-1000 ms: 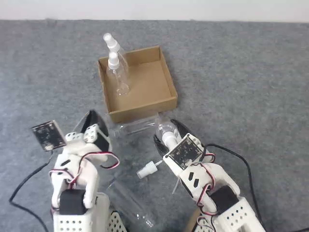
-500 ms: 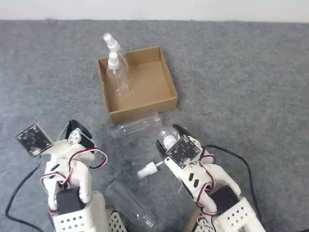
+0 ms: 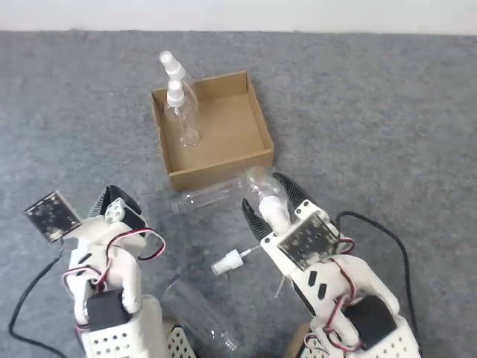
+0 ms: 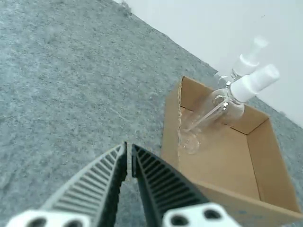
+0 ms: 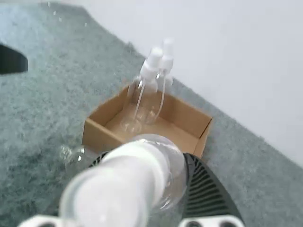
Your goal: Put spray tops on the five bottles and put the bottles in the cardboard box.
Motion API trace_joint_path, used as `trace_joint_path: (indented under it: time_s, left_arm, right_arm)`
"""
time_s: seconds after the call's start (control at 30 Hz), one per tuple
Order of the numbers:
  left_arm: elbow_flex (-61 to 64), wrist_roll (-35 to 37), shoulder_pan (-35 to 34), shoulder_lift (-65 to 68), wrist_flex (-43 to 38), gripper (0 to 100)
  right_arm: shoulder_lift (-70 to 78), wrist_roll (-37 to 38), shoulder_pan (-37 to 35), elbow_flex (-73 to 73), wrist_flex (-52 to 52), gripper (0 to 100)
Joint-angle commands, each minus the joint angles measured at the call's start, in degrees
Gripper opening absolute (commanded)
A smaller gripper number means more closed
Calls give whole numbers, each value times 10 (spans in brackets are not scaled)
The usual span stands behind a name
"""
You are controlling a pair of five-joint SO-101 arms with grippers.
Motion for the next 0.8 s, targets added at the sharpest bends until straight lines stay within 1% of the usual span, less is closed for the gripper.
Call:
trace_joint_path:
  time_s: [0.0,0.23,0.4,0.63,0.77]
  left_arm:
    - [-7,-4,-1,-7,-4,12]
    - [-7,-4,-4,-7,-4,12]
    - [-4,-4,-46,-7,-27,12]
    - [-4,-4,-55,-7,-30,12]
    - [-4,-4,-55,-7,-29,12]
  right_arm:
    - [21,-4,5,-82,-2,12]
    - [200,-5,4,-182,-66,12]
    - [324,-6,2,-238,-123,12]
    - [473,-6,-47,-297,-181,12]
    - [556,-6,-58,-335,-215,12]
